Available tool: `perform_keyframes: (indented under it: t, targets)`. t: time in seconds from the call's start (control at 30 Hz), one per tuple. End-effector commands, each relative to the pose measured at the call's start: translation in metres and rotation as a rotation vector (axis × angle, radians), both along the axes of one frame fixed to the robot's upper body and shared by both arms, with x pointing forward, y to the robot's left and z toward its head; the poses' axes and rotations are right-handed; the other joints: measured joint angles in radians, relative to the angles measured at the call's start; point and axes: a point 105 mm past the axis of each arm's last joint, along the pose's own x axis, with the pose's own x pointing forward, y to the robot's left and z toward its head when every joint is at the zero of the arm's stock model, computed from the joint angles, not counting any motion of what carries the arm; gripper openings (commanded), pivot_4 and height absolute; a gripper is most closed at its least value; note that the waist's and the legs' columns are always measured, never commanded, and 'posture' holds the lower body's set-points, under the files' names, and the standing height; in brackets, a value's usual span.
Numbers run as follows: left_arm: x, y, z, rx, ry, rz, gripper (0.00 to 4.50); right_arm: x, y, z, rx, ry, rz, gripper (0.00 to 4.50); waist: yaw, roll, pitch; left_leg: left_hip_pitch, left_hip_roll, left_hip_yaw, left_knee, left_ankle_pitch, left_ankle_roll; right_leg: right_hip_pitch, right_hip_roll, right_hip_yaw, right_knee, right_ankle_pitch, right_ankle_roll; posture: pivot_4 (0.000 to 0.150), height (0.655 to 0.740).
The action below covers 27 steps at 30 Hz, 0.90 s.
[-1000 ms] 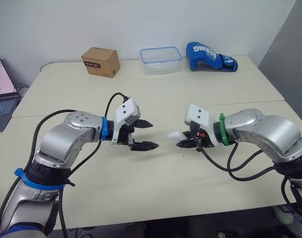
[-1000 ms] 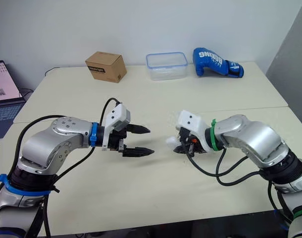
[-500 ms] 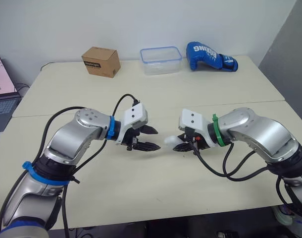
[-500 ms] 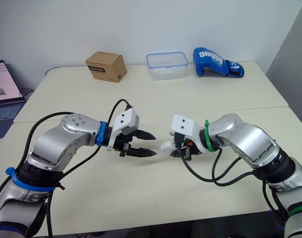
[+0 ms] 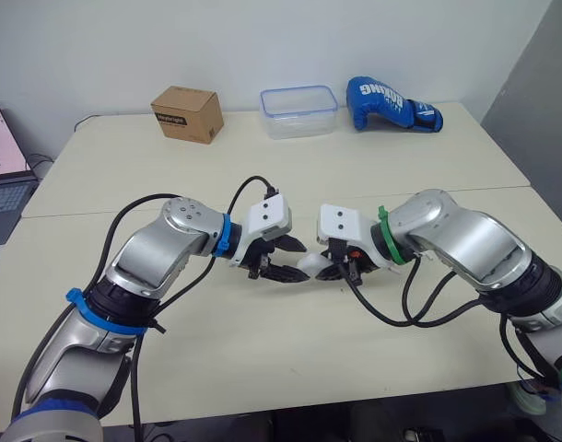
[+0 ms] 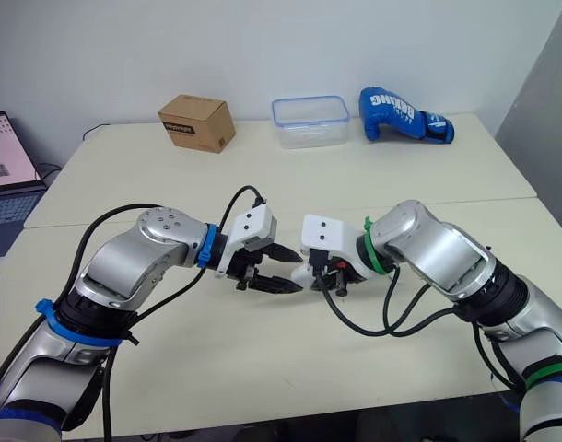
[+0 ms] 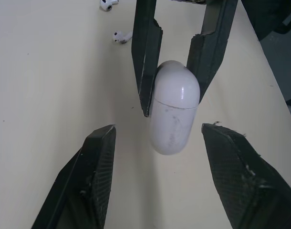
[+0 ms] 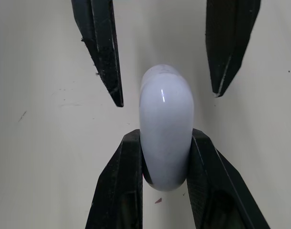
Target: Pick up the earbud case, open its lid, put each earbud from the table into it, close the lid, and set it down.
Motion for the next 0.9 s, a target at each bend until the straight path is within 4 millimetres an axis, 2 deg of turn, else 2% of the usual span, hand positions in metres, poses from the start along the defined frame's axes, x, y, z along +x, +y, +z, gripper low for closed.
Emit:
perform_keyframes:
  t: [0.03,0.47,0.5,0.6,0.9]
  targets:
    - [-0.0013,-0.005,0.0076,0.001,-0.034,-0.033,1.79,0.0013,0.0051,0.0111,0.001,-0.043,0.024,0.8,0.0,0.0,0.0,0.0,0.0,0.0,0.0,0.0,0.0,0.0,0.0,0.0,0.0,0.0,0.0,0.15,0.7307]
    - [-0.0018,-0.0077,0.0056,0.014,-0.038,-0.053,1.79,0.0052,0.0079,0.0158,-0.007,-0.046,0.013,0.8,0.0,0.0,0.0,0.0,0.0,0.0,0.0,0.0,0.0,0.0,0.0,0.0,0.0,0.0,0.0,0.15,0.7307]
    - [-0.0013,-0.0082,0.006,0.01,-0.039,-0.051,1.44,0.0052,0.008,0.0158,-0.008,-0.045,0.014,0.8,0.0,0.0,0.0,0.0,0.0,0.0,0.0,0.0,0.0,0.0,0.0,0.0,0.0,0.0,0.0,0.15,0.7307]
    - [-0.0004,-0.0096,0.007,0.003,-0.041,-0.047,0.78,0.0045,0.0086,0.0168,-0.008,-0.044,0.016,0.8,0.0,0.0,0.0,0.0,0.0,0.0,0.0,0.0,0.0,0.0,0.0,0.0,0.0,0.0,0.0,0.15,0.7307]
    - [0.0017,-0.0107,0.0065,0.008,-0.063,-0.038,0.77,0.005,0.0098,0.0178,-0.008,-0.045,0.018,0.8,0.0,0.0,0.0,0.0,0.0,0.0,0.0,0.0,0.0,0.0,0.0,0.0,0.0,0.0,0.0,0.15,0.7307]
